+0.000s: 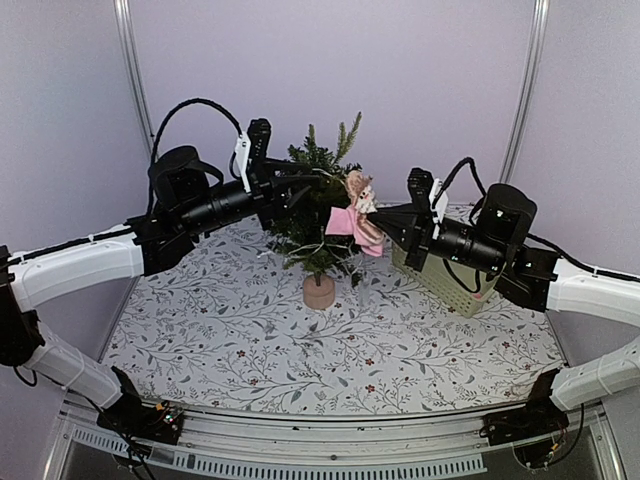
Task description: Decorate the small christmas tree
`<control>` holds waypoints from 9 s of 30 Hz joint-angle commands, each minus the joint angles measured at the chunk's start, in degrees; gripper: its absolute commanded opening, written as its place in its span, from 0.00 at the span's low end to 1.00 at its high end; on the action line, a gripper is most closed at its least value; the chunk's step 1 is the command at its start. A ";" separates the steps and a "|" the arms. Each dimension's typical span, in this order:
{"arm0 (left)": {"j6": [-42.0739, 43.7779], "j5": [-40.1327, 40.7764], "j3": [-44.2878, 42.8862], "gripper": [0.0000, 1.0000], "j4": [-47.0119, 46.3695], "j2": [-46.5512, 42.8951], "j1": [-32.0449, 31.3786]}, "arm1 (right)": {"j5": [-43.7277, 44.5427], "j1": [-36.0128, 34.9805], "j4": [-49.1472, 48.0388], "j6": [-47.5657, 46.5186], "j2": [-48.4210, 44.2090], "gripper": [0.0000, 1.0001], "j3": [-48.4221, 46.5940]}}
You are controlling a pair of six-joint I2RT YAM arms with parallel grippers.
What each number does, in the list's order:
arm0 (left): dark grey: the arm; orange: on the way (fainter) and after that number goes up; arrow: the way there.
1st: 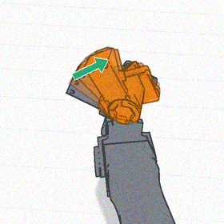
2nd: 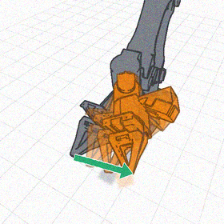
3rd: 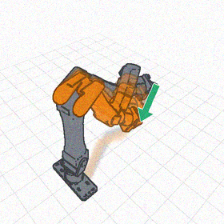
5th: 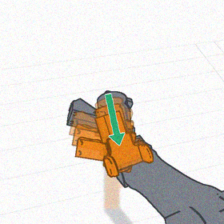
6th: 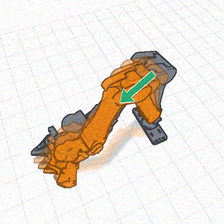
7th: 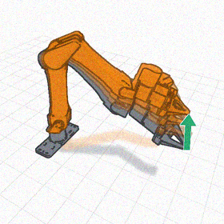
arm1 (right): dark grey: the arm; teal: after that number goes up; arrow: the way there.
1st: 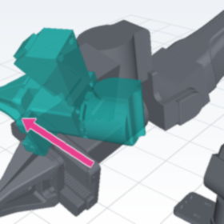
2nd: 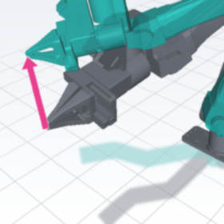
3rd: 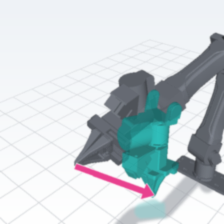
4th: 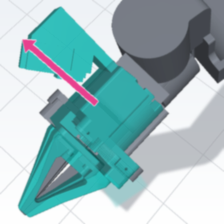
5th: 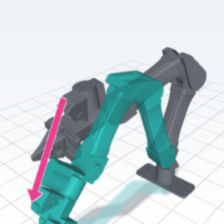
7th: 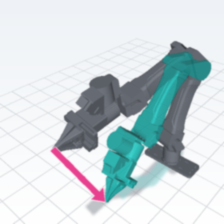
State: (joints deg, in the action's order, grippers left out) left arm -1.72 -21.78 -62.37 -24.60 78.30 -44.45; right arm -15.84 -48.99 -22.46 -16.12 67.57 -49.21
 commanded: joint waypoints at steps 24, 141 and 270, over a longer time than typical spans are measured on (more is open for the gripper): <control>1.17 -0.43 -2.61 0.35 -1.25 1.39 0.59 | -1.82 1.82 0.59 0.43 2.81 0.00 -2.80; -1.65 1.61 -6.11 0.00 4.06 5.05 -0.82 | 0.76 3.96 6.78 -1.15 2.61 0.00 -4.58; -1.44 12.25 -0.01 0.71 6.00 -8.05 -2.78 | 2.42 2.85 20.87 5.76 -3.53 0.69 -5.03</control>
State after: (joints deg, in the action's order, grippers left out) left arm -1.63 -10.90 -65.36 -16.49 74.39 -48.10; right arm -8.71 -49.69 -0.03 -14.15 67.05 -55.83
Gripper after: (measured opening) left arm 0.706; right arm 0.674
